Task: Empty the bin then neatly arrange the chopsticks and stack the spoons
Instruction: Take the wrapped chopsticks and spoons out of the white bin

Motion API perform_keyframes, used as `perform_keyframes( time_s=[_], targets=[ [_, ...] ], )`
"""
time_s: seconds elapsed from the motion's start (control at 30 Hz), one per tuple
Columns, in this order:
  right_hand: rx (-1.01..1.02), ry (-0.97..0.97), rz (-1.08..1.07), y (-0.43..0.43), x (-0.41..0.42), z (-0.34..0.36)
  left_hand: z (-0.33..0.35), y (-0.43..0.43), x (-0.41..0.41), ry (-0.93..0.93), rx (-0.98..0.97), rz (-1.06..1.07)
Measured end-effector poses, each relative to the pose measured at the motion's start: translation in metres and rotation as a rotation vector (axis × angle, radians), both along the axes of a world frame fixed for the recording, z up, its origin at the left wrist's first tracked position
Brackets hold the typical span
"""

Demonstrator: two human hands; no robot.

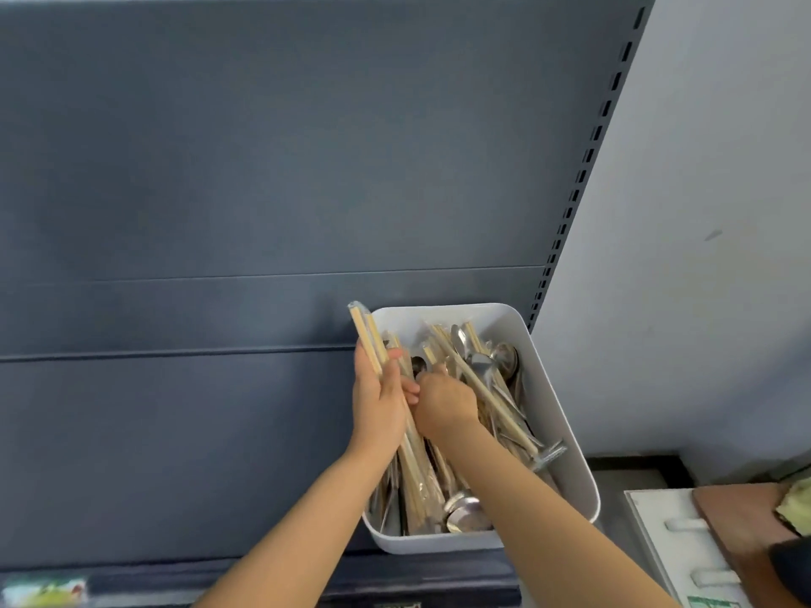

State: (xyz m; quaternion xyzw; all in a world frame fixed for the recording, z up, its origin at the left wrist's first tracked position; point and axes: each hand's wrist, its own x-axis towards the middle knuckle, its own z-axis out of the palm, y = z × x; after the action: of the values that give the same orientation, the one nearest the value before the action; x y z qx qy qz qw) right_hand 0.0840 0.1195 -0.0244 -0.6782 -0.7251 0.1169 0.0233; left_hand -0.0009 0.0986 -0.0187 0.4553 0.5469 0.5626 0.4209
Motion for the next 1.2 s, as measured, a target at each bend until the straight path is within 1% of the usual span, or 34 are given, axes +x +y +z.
perform_keyframes(
  time_s=[0.07, 0.1, 0.2, 0.3, 0.37, 0.43, 0.47, 0.5, 0.57, 0.67, 0.73, 0.87, 0.93, 0.97, 1.03, 1.1, 1.13, 1.2],
  targets=[
    [0.021, 0.066, -0.017, 0.002, 0.001, 0.000, 0.006, -0.002, -0.001, -0.048, -0.021, 0.032],
    [0.054, 0.139, -0.048, 0.003, 0.003, -0.001, 0.010, -0.003, -0.003, -0.093, -0.029, 0.062],
    [0.231, 0.445, -0.179, 0.009, 0.012, 0.003, 0.022, -0.005, -0.014, -0.291, -0.094, 0.164],
    [0.338, 0.711, -0.162, 0.019, 0.015, 0.016, 0.038, -0.005, -0.026, -0.545, -0.136, 0.180],
    [0.335, 0.906, -0.143, 0.025, 0.014, 0.028, 0.049, -0.006, -0.029, -0.678, -0.137, 0.172],
    [0.278, 1.076, -0.120, 0.026, 0.010, 0.040, 0.056, -0.007, -0.030, -0.740, -0.129, 0.178],
    [0.248, 1.118, -0.090, 0.025, 0.008, 0.046, 0.059, -0.008, -0.031, -0.747, -0.123, 0.180],
    [0.218, 1.153, -0.050, 0.024, 0.006, 0.051, 0.063, -0.008, -0.032, -0.742, -0.113, 0.179],
    [0.143, 1.156, 0.048, 0.018, -0.001, 0.061, 0.068, -0.006, -0.037, -0.725, -0.087, 0.170],
    [-0.018, 1.013, 0.233, 0.005, -0.019, 0.064, 0.077, -0.005, -0.051, -0.692, -0.054, 0.146],
    [-0.129, 1.041, 0.297, -0.005, -0.039, 0.064, 0.083, -0.005, -0.065, -0.622, -0.045, 0.145],
    [-0.472, 1.234, 0.188, -0.018, -0.082, 0.080, 0.084, -0.007, -0.104, -0.410, -0.019, 0.144],
    [-0.623, 1.240, 0.181, -0.020, -0.105, 0.090, 0.080, -0.007, -0.131, -0.282, -0.033, 0.122],
    [-0.664, 1.232, 0.188, -0.019, -0.120, 0.091, 0.078, -0.006, -0.148, -0.236, -0.051, 0.101],
    [-0.677, 1.192, 0.191, -0.019, -0.154, 0.081, 0.067, -0.003, -0.186, -0.210, -0.110, 0.060],
    [-0.612, 1.114, 0.157, -0.021, -0.194, 0.056, 0.045, 0.000, -0.228, -0.210, -0.200, 0.043],
    [-0.579, 1.093, 0.116, -0.022, -0.214, 0.042, 0.030, 0.001, -0.250, -0.181, -0.262, 0.030],
    [-0.551, 1.138, -0.021, -0.024, -0.252, 0.013, 0.001, 0.003, -0.291, -0.139, -0.409, -0.015]
  ],
)
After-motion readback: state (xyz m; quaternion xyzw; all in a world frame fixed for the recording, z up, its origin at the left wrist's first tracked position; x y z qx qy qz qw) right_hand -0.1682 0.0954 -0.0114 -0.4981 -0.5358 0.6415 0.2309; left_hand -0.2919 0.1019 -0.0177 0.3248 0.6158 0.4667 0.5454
